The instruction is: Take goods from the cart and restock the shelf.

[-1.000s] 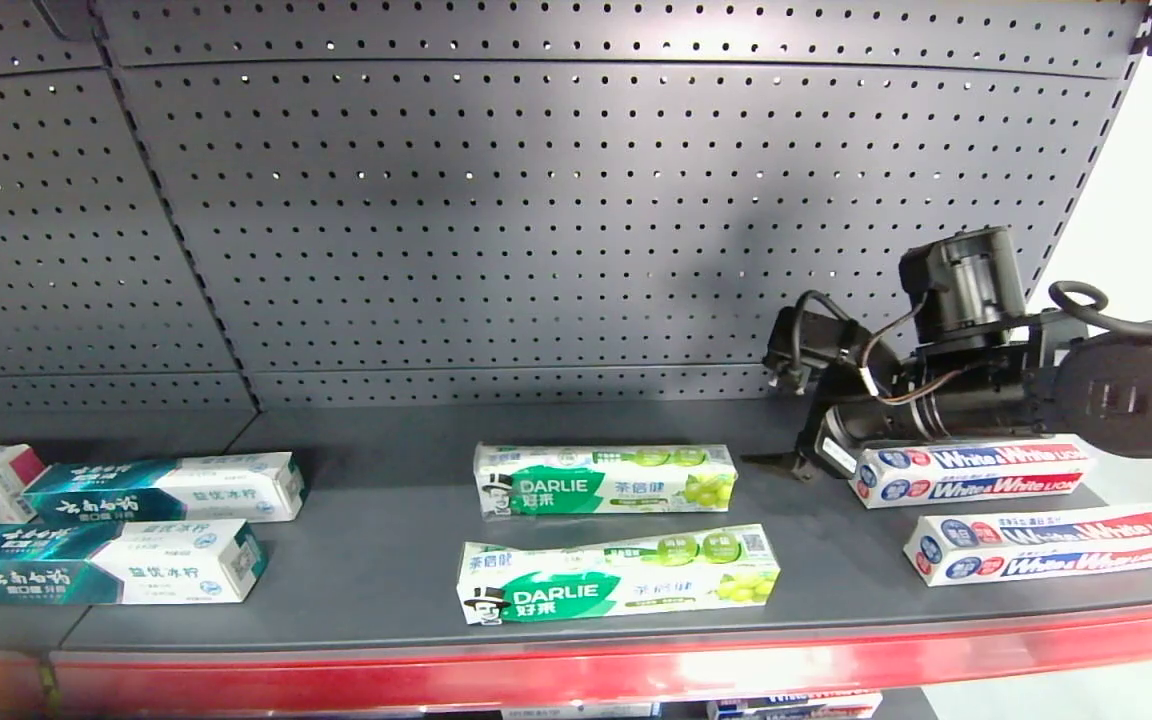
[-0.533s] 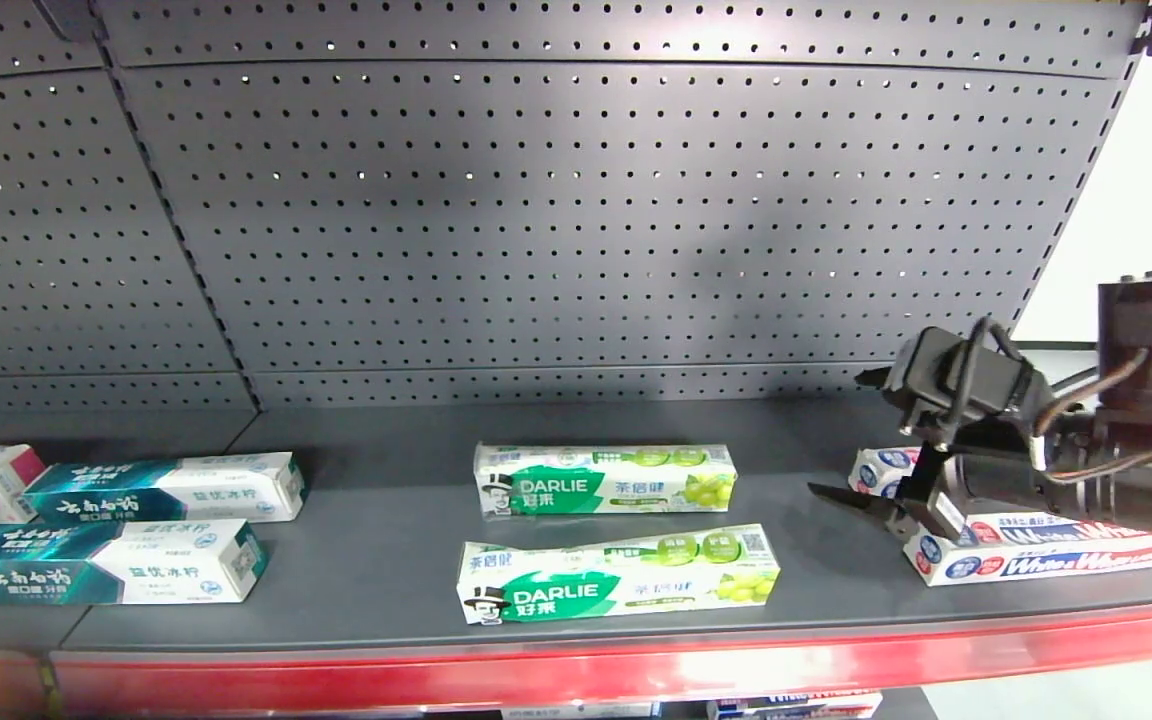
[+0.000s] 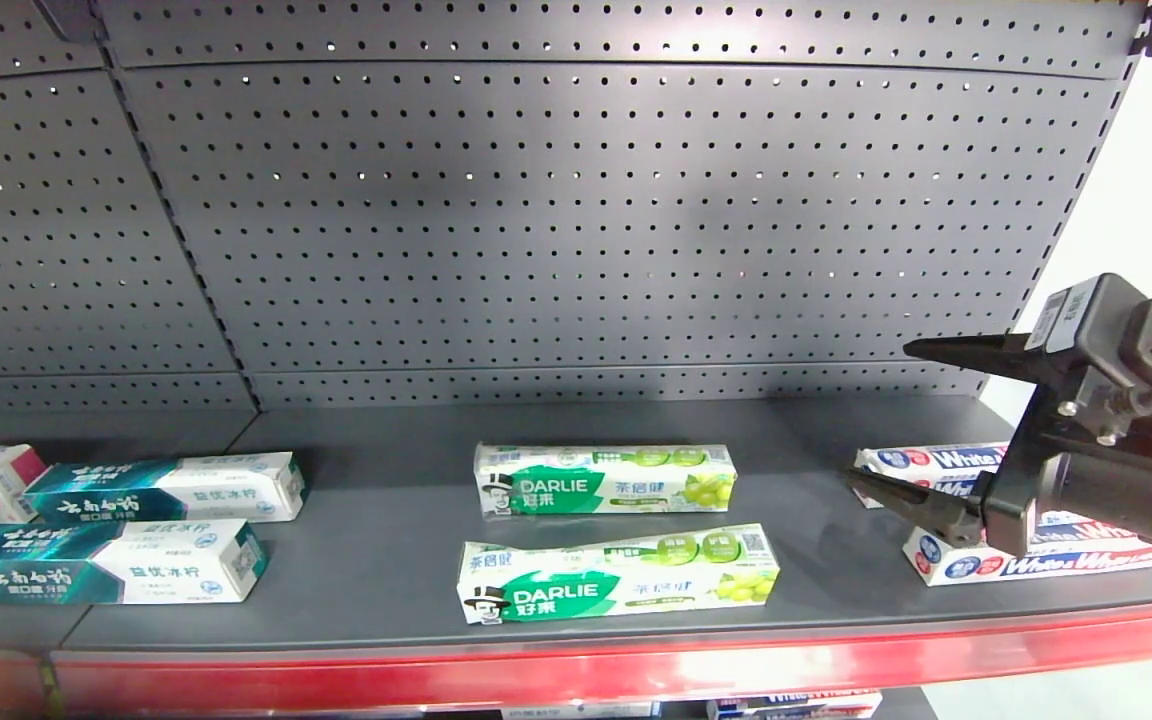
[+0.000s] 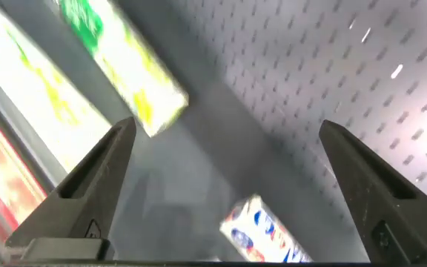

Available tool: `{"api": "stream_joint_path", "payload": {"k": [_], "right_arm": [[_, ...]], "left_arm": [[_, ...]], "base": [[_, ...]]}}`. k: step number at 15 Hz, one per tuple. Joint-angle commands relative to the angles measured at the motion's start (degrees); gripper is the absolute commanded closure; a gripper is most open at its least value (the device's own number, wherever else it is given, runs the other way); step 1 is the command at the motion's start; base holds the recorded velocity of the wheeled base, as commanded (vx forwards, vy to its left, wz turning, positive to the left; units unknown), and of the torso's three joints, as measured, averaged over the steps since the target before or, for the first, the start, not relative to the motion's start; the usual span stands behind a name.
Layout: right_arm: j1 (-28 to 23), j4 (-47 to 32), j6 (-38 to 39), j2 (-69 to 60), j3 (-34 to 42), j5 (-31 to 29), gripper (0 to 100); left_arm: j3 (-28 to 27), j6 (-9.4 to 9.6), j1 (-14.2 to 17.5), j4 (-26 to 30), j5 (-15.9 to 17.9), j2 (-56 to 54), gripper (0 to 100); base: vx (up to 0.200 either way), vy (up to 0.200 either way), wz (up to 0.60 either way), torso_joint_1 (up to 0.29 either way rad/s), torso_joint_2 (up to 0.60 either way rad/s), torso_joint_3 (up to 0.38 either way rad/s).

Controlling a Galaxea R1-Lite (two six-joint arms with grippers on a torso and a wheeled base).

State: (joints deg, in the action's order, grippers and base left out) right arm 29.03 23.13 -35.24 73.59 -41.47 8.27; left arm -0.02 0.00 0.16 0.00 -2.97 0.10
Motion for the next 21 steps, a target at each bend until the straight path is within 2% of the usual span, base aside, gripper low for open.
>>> {"api": "stream_joint_path", "payload": {"k": [1,3,5,6,7,8,9,10,11,12,13,14,15,16,17,19,20,21], "right_arm": [[4.3,0.4,0.1,-1.4,0.1,-3.1,0],[4.5,0.5,0.2,-1.3,0.1,-4.2,0],[2.1,-0.1,1.0,-0.7,0.3,-1.3,0],[2.0,-0.4,1.3,-0.7,0.6,-1.1,0],[1.9,-0.4,1.4,-0.6,0.7,-1.1,0],[1.6,-0.5,2.6,-0.6,1.0,-2.6,0],[2.2,-0.2,5.6,-0.6,2.2,-3.9,0],[2.6,0.0,7.8,-0.6,2.6,-4.6,0],[4.4,1.2,12.5,-0.5,3.1,-7.1,0],[5.3,2.8,15.1,-0.5,3.5,-8.2,0],[6.3,5.1,17.0,-0.5,4.8,-8.4,0],[7.1,8.0,17.1,-0.5,7.3,-8.4,0],[7.9,10.1,17.1,-0.5,9.9,-8.2,0],[8.2,10.7,17.1,-0.6,11.2,-8.2,0],[8.2,11.6,17.2,-1.7,13.8,-8.2,0],[7.9,11.4,17.4,-3.5,14.6,-8.1,0],[7.8,11.4,17.4,-3.3,14.8,-8.1,0],[7.8,11.4,17.4,-2.6,14.8,-8.2,0]], "left_arm": [[0.0,0.97,0.0,0.0,1.1,-0.1,0],[0.0,0.97,0.0,0.0,1.9,0.0,0],[-0.2,0.79,-0.2,0.4,1.9,0.1,0],[-0.3,1.05,-0.1,0.4,1.7,0.4,0],[-1.1,2.29,0.2,0.4,1.7,1.3,0],[-13.2,5.89,-0.6,3.2,1.9,10.3,0],[-21.9,5.98,-1.2,5.4,1.9,18.4,0],[-26.0,6.50,-1.7,5.4,1.9,22.2,0],[-35.2,11.43,-2.6,5.3,2.0,31.4,0],[-38.8,18.37,-3.1,5.4,2.3,35.8,0],[-40.8,21.80,-4.2,5.4,3.0,39.5,0],[-41.8,23.55,-5.7,5.3,3.2,42.8,0],[-42.3,24.17,-8.3,5.4,3.2,45.2,0],[-42.4,23.99,-10.0,5.3,3.2,46.3,0],[-43.7,21.36,-18.1,4.6,3.2,51.1,0],[-46.5,12.13,-27.1,2.2,2.7,57.3,0],[-46.5,8.79,-29.1,0.3,2.1,60.5,0],[-45.6,7.82,-29.5,-2.0,1.6,63.5,0]], "base": [[0.000,0.000,0.00,0.000,0.00,0.000],[0.000,0.000,0.00,0.000,0.00,0.000],[0.000,0.000,0.00,0.000,0.00,0.000],[0.000,0.000,0.00,0.000,0.00,0.000],[0.000,0.000,0.00,0.000,0.00,0.000],[0.000,0.000,0.00,0.000,0.00,0.000],[0.000,0.000,0.00,0.000,0.00,0.000],[0.000,0.000,0.00,0.000,0.00,0.000],[0.000,0.000,0.00,0.000,0.00,0.000],[0.000,0.000,0.00,0.000,0.00,0.000],[0.000,0.000,0.00,0.000,0.00,0.000],[0.000,0.000,0.00,0.000,0.00,0.000],[0.000,0.000,0.00,0.000,0.00,0.000],[0.000,0.000,0.00,0.000,0.00,0.000],[0.000,0.000,0.00,0.000,0.00,0.000],[0.000,0.000,0.00,0.000,0.00,0.000],[0.000,0.000,0.00,0.000,0.00,0.000],[0.000,0.000,0.00,0.000,0.00,0.000]]}}
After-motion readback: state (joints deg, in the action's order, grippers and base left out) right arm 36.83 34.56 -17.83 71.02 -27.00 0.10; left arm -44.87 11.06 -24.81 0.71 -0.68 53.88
